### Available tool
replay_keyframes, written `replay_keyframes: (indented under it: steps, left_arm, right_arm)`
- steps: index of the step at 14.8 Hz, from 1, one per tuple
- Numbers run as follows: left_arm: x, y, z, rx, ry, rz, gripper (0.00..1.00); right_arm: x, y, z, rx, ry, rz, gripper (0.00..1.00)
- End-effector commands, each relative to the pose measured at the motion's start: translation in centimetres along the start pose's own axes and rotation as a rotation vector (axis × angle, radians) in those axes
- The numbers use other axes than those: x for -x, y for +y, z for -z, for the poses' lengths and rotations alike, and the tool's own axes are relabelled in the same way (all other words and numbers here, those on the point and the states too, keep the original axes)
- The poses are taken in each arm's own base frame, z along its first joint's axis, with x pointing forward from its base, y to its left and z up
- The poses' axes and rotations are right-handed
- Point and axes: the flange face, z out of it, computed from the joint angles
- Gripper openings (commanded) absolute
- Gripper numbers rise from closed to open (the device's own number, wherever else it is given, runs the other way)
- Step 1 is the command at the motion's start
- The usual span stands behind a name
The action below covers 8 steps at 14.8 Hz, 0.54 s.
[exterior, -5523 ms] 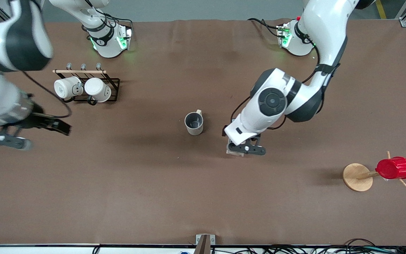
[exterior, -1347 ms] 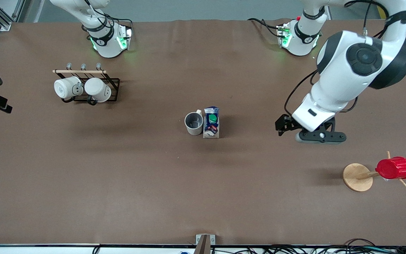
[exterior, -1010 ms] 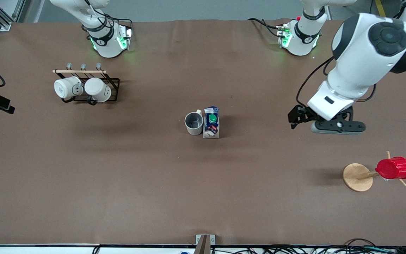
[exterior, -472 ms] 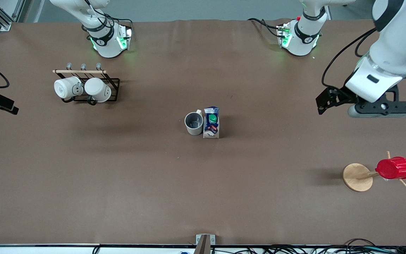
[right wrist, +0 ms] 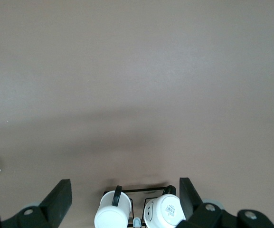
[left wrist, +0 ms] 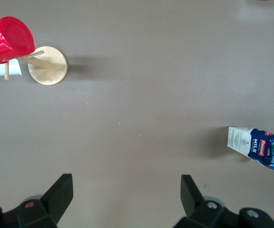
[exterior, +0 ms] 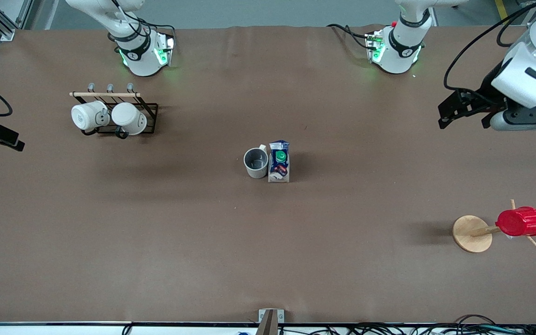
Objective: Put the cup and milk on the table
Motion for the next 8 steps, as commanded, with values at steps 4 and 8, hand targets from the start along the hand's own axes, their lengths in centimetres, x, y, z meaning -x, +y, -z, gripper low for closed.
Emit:
replay_keyframes:
  steps: [4, 8]
  left_arm:
    - [0.83, -0.43, -0.59, 0.004, -0.018, -0.004, 0.99]
    - [0.53, -1.06, -0.59, 0.006, -0.005, 0.009, 0.99]
  right_arm:
    - [0.95, -0.11, 0.38, 0.001, 0.004, -0.015, 1.0]
    - [0.95, -0.02, 0.38, 0.001, 0.004, -0.016, 1.0]
